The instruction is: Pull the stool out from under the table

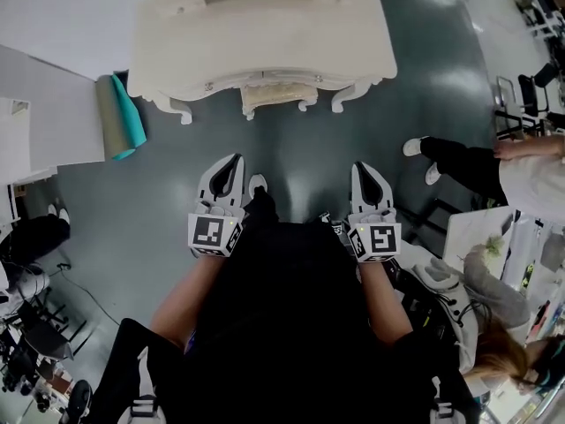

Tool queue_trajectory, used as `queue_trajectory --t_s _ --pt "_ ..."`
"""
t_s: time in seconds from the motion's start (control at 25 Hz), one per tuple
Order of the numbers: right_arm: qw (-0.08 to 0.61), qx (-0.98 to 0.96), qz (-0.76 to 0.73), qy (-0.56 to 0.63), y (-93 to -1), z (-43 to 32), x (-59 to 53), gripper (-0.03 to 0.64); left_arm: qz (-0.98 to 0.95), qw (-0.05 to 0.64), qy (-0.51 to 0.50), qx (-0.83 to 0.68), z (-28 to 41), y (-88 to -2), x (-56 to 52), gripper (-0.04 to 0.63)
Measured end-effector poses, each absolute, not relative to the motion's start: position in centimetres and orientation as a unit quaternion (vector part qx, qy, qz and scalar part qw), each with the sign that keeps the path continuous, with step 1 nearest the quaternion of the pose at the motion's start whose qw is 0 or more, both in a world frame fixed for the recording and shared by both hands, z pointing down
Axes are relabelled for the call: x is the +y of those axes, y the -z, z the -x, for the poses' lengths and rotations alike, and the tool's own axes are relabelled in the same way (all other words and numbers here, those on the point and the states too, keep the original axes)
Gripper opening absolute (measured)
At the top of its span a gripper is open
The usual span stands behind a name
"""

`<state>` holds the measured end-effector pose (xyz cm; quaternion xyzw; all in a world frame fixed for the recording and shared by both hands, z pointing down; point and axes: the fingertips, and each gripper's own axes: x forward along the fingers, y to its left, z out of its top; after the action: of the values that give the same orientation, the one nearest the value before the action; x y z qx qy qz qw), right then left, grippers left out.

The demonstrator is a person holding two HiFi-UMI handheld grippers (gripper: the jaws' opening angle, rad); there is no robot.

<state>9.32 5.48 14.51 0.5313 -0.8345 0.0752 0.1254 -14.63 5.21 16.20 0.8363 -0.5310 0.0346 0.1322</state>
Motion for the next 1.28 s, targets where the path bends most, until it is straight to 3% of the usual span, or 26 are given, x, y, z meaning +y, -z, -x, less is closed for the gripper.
queue_trajectory --t_s 0.48,1.28 --pt "0.122 -0.834 -0.526 -0.117 -18.1 -6.6 -0.7 0.02 -0.829 0.168 -0.05 -0.532 18.0 -19.7 0.7 0.015" --pt "0.179 -0.859 -0.453 -0.158 -33.3 -8.3 -11.8 0.021 -0.791 0.209 -0.111 -0.564 15.4 -31.8 -6.8 0.015"
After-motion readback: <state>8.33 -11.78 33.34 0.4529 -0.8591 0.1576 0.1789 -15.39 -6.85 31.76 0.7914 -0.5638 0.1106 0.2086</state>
